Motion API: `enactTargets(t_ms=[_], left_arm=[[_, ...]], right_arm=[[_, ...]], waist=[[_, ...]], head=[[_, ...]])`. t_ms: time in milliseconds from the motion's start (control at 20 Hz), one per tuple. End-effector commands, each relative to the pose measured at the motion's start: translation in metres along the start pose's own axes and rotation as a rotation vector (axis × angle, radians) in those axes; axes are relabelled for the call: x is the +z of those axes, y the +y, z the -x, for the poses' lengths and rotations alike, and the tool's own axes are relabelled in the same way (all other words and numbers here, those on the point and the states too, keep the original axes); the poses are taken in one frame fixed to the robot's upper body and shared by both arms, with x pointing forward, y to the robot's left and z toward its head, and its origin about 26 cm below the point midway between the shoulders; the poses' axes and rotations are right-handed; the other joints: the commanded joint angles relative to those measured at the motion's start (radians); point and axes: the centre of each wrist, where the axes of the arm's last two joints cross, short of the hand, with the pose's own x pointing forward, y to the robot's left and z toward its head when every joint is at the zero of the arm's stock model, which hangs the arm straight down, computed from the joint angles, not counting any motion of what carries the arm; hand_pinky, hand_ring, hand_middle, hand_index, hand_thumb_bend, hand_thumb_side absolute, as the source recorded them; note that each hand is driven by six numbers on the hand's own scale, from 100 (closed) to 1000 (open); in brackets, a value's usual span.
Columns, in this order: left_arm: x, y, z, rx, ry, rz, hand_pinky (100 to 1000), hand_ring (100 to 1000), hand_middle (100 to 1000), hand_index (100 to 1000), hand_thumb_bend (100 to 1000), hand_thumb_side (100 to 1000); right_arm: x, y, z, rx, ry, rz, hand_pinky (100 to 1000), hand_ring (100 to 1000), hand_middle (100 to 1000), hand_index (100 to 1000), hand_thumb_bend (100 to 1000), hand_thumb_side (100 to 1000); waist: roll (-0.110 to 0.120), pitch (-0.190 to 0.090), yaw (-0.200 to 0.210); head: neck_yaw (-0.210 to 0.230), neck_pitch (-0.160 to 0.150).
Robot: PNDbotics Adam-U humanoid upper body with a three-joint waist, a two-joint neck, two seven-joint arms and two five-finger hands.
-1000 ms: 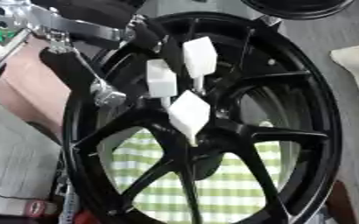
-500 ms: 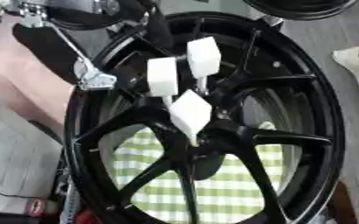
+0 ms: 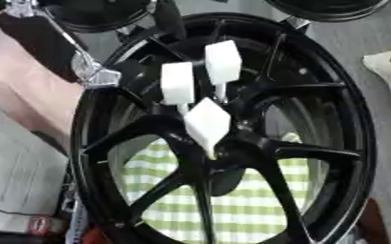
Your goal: Pull the pin out of the wheel hub.
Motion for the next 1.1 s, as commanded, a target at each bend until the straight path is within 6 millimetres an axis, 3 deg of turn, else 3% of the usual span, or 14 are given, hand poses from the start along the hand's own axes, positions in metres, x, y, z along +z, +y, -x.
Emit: enactTargets(t_ms=[50, 200, 450, 850, 1100], left_arm=[[0.010, 0.004, 0.008, 0.006, 0.085, 0.017, 883, 809, 777, 895, 433, 753], [0.013, 0.000, 0.021, 0.051, 0.183, 0.026, 903, 817, 759, 878, 480, 824], [0.009, -0.005, 0.034, 0.103, 0.327, 0.017, 908, 824, 762, 884, 606, 814], [0.001, -0.007, 0.030, 0.102, 0.501, -0.022, 899, 826, 762, 885, 587, 800], [-0.009, -0.006, 0.016, 0.140, 0.517, -0.008, 903, 826, 764, 887, 585, 790]], right_arm=[[-0.002, -0.004, -0.008, 0.014, -0.023, -0.001, 909, 812, 603, 664, 328, 283], [-0.002, -0.004, -0.008, 0.013, -0.023, -0.002, 909, 812, 603, 664, 328, 283], [-0.002, -0.004, -0.008, 0.009, -0.021, 0.001, 909, 812, 603, 664, 325, 285], [-0.001, -0.004, -0.007, 0.003, -0.017, 0.003, 909, 812, 603, 663, 322, 286], [-0.001, -0.004, -0.006, 0.000, -0.017, 0.006, 909, 812, 603, 663, 321, 287]], waist=[[-0.002, -0.019, -0.002], [0.002, -0.018, 0.000], [0.006, -0.020, 0.004], [0.010, -0.028, 0.010], [0.010, -0.031, 0.010]], head=[[-0.002, -0.010], [-0.002, -0.008], [-0.005, -0.004], [-0.008, -0.001], [-0.008, 0.004]])
